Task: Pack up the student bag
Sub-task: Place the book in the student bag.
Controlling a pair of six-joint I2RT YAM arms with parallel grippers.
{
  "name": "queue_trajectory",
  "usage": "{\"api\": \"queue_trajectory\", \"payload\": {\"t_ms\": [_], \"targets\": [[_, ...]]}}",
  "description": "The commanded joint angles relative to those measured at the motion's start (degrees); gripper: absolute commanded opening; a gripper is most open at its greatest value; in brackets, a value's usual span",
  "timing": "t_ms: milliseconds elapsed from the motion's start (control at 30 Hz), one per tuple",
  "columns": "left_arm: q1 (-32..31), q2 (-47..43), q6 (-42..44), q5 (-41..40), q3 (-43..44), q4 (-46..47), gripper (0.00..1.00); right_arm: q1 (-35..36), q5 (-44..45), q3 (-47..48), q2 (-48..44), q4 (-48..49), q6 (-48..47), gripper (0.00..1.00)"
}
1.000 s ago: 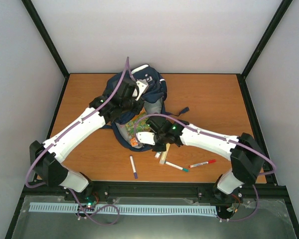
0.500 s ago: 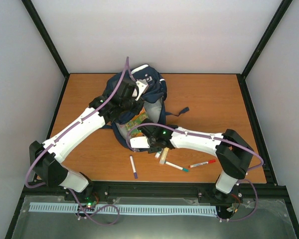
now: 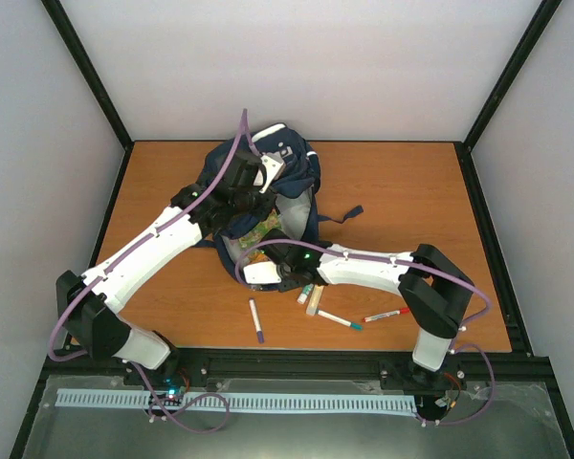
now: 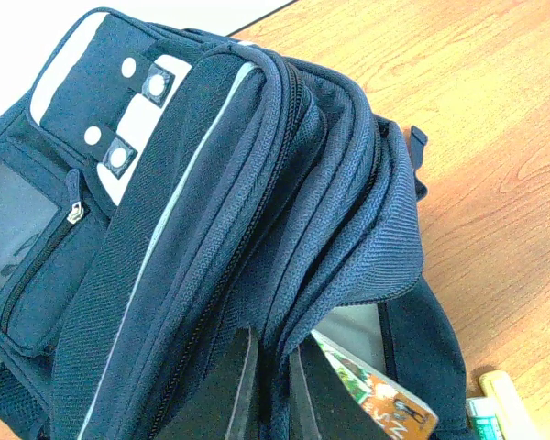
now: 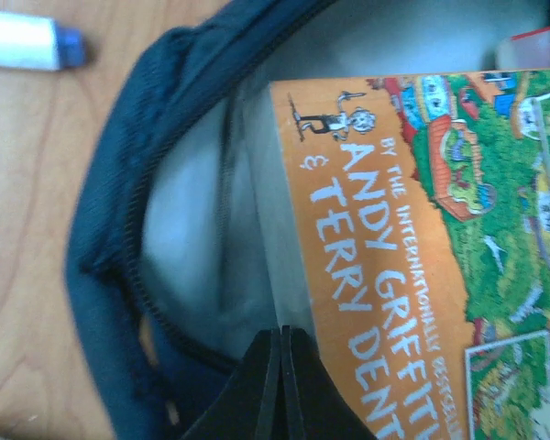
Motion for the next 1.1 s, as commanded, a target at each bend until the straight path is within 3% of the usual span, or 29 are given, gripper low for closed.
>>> {"api": "queue_trajectory", "payload": {"t_ms": [0, 267, 667, 1067], "targets": [[0.3, -3.2, -0.2, 0.9, 1.8, 4.0, 0.02, 0.2, 3.1, 3.3, 1.6, 6.9, -1.6, 0.03], [0.3, -4.9, 0.0, 0.3, 1.3, 4.7, 0.02, -1.2, 5.0, 6.2, 5.7, 11.1, -3.1, 0.03], [0.4, -7.1, 0.3, -2.1, 0.1, 6.4, 0.02, 1.8, -1.7, 8.4, 3.9, 3.6, -1.3, 0.04], [1.7, -7.1, -0.5, -0.4, 0.0, 6.5, 0.02, 2.8, -1.9, 11.0, 10.2, 3.9, -5.8, 0.04]]}}
